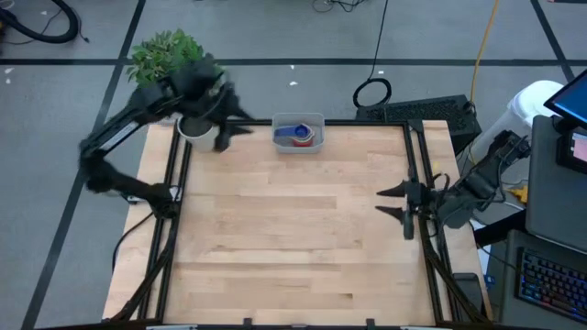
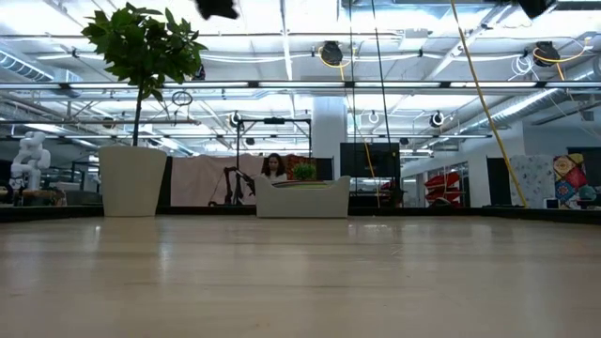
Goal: Nest measuring cups in basket
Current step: Return to Home Position
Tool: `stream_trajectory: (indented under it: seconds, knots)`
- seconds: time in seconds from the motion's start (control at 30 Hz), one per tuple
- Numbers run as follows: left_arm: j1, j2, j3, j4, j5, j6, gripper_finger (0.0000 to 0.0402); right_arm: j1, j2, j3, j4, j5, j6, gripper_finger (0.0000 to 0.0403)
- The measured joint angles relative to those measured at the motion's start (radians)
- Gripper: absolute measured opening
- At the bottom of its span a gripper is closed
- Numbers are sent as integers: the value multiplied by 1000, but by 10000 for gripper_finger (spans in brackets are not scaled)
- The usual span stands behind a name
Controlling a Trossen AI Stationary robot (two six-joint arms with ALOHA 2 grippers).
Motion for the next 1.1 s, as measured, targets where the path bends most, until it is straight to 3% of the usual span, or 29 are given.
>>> stream_trajectory:
  seconds: [0.13, 0.37, 0.7, 0.87, 0.97, 1.1]
  knots:
    - [-19, -231, -267, 74, 17, -70, 159, 21, -144, -132, 59, 32, -5, 171]
    - [-62, -715, -792, 384, -5, -324, 158, 31, -447, -344, 287, 59, -156, 171]
    - [-167, -1213, -1290, 588, -91, -577, 162, 26, -703, -542, 244, 93, -187, 171]
    - [-195, -1360, -1499, 811, -136, -695, 151, 24, -703, -662, 363, 114, -158, 171]
    - [-213, -1370, -1578, 980, -137, -712, 147, 24, -703, -743, 536, 106, -196, 171]
    - [-231, -1345, -1682, 1022, -194, -682, 147, 4, -700, -841, 810, 103, -310, 171]
